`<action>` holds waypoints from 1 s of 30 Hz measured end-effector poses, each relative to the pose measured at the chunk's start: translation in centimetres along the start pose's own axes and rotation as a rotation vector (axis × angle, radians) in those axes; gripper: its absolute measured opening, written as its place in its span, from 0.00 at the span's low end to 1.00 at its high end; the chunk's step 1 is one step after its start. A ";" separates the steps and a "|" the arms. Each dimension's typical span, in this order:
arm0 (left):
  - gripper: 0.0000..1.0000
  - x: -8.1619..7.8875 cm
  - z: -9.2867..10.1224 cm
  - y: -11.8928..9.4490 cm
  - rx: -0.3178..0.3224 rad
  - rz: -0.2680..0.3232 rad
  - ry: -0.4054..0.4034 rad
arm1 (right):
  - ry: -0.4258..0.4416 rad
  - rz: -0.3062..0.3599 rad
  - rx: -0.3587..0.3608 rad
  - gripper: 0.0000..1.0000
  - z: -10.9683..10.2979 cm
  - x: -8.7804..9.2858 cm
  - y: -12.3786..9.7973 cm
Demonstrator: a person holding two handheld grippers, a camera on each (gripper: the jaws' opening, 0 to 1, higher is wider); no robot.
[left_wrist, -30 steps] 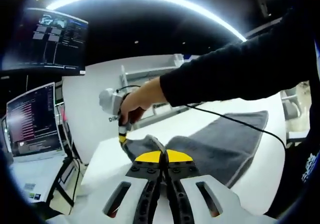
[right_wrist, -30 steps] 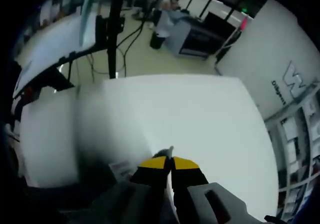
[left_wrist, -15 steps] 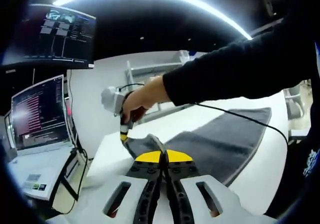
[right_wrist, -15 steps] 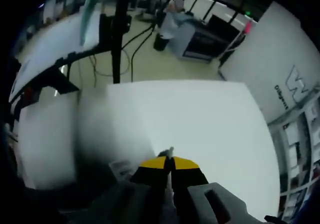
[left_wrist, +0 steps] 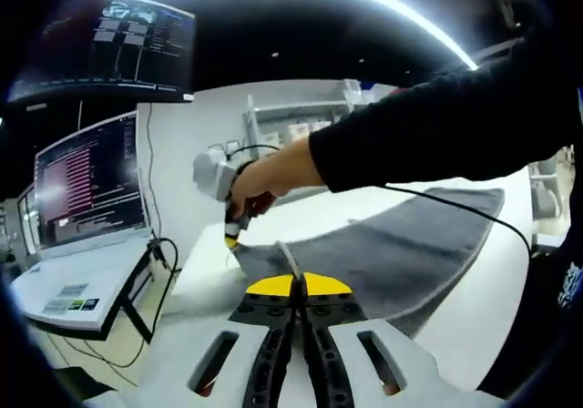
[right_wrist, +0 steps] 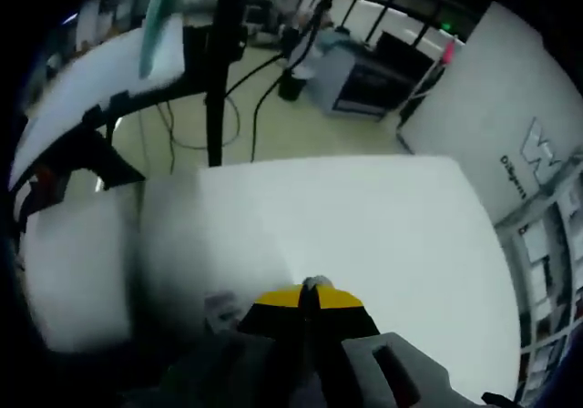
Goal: Open the folded towel by lifting each exposed corner and separating the folded layers until the towel lies flat within the target outline without major curled edges
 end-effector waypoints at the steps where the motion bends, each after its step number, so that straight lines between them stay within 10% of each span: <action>1: 0.00 0.1 -0.2 -0.1 -0.003 -0.003 -0.005 | 0.004 0.003 0.000 0.00 -0.1 0.0 0.2; 30: 0.00 3.2 -1.7 0.0 -0.043 -0.147 -0.130 | -0.036 -0.014 -0.019 0.00 -0.8 0.2 3.1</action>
Point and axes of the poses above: the point that each gripper's makers call its tool centre point, and the gripper's own axes: y roughly forward along the fingers, z roughly to its right, x roughly out of its underside, the point moved 1 cm from there along -y, roughly backward along the fingers, and after that the axes turned 2 degrees about -y, right-handed, at the moved point
